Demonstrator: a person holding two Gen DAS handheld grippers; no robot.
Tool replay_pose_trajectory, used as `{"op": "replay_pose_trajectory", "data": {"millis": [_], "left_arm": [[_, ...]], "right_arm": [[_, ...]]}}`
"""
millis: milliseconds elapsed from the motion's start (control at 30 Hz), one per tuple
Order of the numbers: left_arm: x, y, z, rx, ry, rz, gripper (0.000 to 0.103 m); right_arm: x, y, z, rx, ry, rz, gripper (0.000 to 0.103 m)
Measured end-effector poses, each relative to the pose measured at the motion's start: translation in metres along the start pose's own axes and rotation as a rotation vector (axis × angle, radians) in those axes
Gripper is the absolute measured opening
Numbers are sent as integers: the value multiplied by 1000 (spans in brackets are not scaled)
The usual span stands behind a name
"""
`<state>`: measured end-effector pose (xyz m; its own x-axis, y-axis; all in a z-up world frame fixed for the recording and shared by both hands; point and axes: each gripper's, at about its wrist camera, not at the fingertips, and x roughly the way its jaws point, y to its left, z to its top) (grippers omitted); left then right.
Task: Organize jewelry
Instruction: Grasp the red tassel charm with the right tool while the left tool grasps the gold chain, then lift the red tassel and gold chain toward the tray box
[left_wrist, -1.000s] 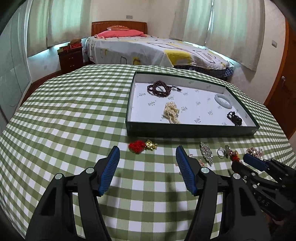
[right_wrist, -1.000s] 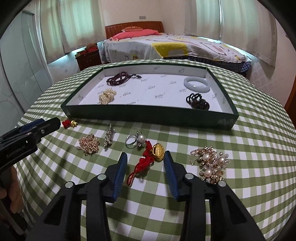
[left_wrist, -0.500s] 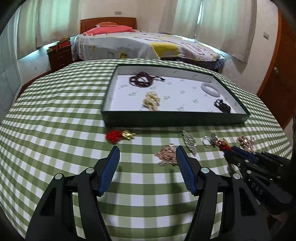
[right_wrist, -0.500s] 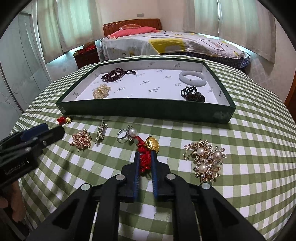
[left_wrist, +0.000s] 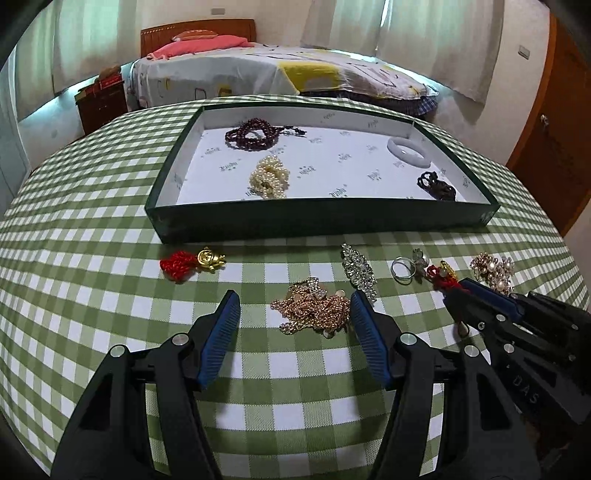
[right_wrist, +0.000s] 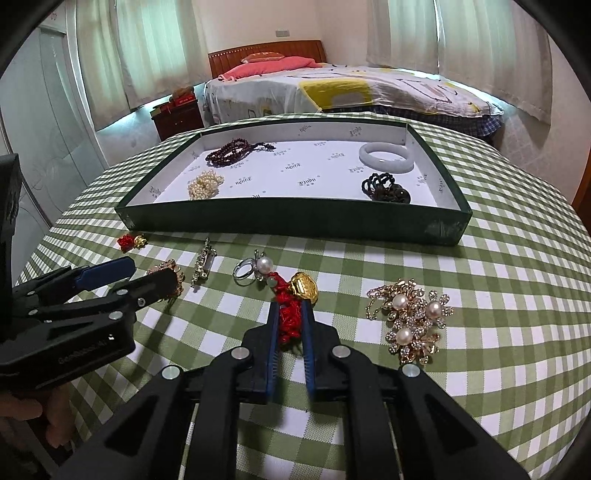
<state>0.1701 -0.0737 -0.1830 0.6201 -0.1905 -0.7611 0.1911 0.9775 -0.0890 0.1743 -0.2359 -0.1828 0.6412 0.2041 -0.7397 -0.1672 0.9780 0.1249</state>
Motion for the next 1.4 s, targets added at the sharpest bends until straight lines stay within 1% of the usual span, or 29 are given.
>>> {"op": "replay_pose_trajectory", "data": {"millis": [33,100,133,200,267,500,667,1000,1400], "left_arm": [[1,-1,0,7,-3,-4,56],[0,-2,0,14,-9,-24,41],[0,-3,-1,23,-10,-44,37],[1,-6,-1,41,-10,-53,25],[0,-7,-3,55,-14,-72,19],[-5,-6,-5,58,-31,-69,15],[-14,2,-7,39,-43,-61,13],[-36,10,1,21,-97,-60,12],[-67,7,14,16,-177,-67,12]], "right_arm": [[0,0,0,1,-1,0,12],[1,0,0,2,-3,1,12],[0,1,0,2,-4,1,12],[0,1,0,2,-6,1,12],[0,1,0,2,-7,1,12],[-1,1,-1,7,-14,10,12],[-4,5,-2,-1,-25,18,12],[-24,11,5,-14,-83,19,11],[-51,13,20,-22,-163,15,11]]}}
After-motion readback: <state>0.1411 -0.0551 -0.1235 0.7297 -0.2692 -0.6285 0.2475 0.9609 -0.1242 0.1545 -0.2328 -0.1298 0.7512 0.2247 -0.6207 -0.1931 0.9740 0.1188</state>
